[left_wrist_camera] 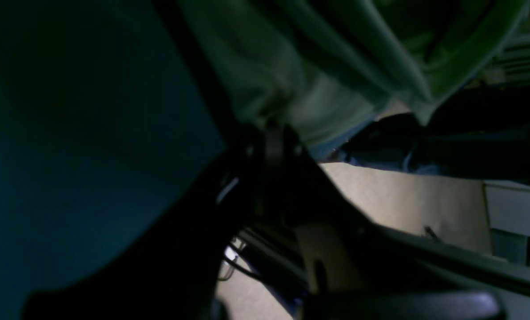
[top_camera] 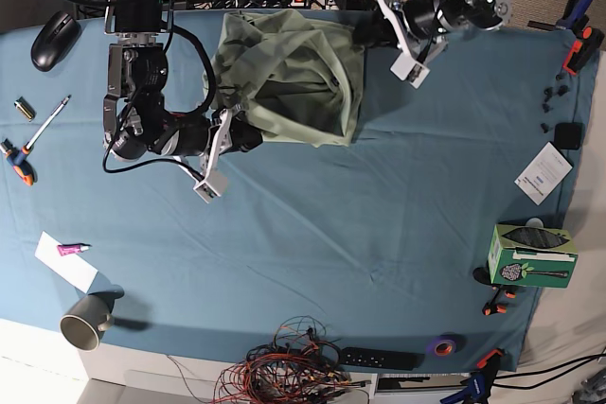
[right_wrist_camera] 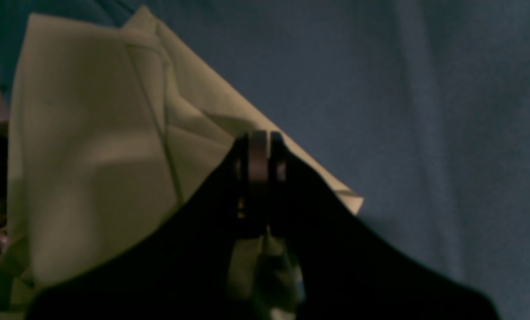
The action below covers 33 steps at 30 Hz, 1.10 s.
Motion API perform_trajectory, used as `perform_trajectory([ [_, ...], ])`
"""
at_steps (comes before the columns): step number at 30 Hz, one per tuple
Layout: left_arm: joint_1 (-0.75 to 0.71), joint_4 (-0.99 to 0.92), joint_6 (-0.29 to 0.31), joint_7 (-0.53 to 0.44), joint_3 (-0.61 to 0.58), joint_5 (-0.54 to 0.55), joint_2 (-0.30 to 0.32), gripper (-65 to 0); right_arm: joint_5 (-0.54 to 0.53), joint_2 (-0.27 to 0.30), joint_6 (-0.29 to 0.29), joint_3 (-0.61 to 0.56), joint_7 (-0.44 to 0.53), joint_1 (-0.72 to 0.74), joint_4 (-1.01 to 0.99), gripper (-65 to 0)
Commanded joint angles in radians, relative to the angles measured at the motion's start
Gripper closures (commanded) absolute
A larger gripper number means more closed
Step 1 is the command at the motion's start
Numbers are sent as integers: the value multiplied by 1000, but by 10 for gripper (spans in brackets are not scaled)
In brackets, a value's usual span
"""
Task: Fold the T-shirt properly
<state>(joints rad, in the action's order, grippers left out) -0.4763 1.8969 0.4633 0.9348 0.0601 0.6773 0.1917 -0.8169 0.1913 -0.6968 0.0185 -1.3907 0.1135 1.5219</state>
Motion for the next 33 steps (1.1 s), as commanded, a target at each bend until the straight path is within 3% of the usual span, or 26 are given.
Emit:
perform_trajectory([
  [1, 6, 13, 4, -14, 1, 14, 3, 0, -6, 8, -1, 3, 18, 19, 14, 0],
  [6, 33, 13, 3, -10, 1, 0, 6, 0, 60, 8, -1, 3, 10, 19, 14, 0],
  [13, 98, 12, -54, -19, 2, -139, 6, 0, 85, 9, 22, 3, -6, 19, 14, 0],
  [19, 130, -14, -53, -28, 2, -143, 6, 0, 89, 14, 28, 3, -6, 11, 15, 0],
  [33, 282, -196, -41, -30, 1, -116, 5, 0, 88, 95, 66, 5, -6, -127, 26, 0],
])
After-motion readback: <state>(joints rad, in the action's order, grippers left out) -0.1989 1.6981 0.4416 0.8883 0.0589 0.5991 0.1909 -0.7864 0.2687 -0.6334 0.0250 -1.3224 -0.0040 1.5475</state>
